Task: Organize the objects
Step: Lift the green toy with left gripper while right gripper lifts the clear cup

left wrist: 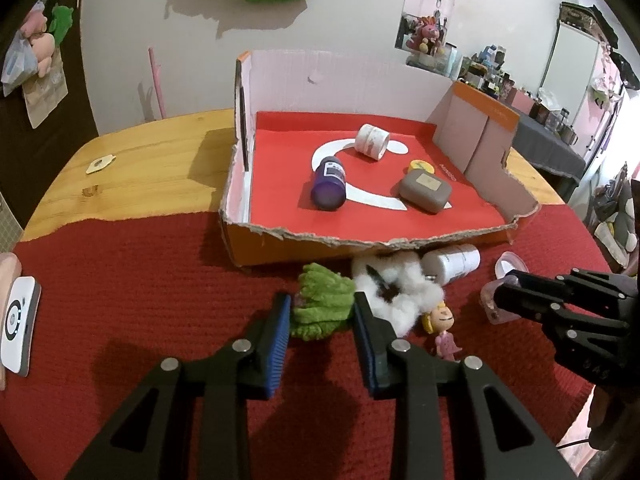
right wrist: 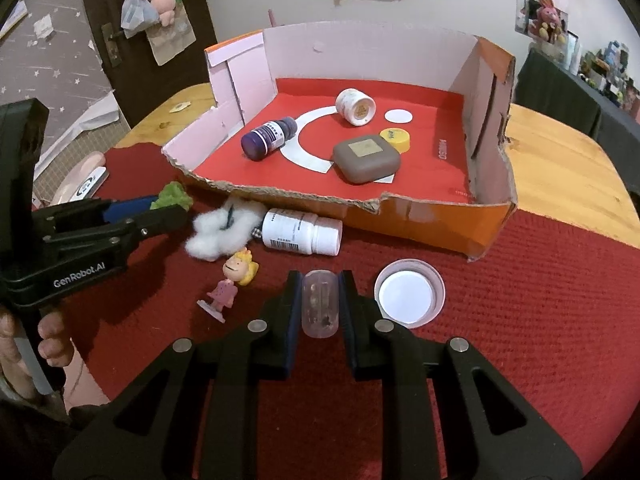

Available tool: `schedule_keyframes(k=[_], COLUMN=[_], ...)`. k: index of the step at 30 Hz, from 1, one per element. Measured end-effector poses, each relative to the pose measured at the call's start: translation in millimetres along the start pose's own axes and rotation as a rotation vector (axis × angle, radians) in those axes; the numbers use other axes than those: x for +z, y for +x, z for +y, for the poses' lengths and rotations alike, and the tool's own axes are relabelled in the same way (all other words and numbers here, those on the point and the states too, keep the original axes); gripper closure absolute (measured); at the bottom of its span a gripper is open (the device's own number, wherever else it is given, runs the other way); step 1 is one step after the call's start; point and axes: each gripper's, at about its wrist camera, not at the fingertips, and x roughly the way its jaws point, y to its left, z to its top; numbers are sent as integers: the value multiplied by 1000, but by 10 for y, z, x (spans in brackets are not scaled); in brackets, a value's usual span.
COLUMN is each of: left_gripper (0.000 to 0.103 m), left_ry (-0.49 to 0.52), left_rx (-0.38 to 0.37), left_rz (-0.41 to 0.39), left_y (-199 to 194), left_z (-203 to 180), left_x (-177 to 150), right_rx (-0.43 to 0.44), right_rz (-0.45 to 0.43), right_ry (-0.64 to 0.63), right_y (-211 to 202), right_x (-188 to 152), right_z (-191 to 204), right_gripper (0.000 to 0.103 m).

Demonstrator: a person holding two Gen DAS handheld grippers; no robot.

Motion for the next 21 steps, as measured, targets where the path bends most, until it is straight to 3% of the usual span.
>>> schedule_keyframes(k=[21], left_gripper=[71], left_ry=[13], left_rx=[-15], left_rz=[-7], left_y=[-79], left_z=[-78], left_x=[-98], right_rx=[-5], right_rz=[15], right_ry=[9], right_y=[-153], right_x=[-215], right_z=[3], right_gripper=[86])
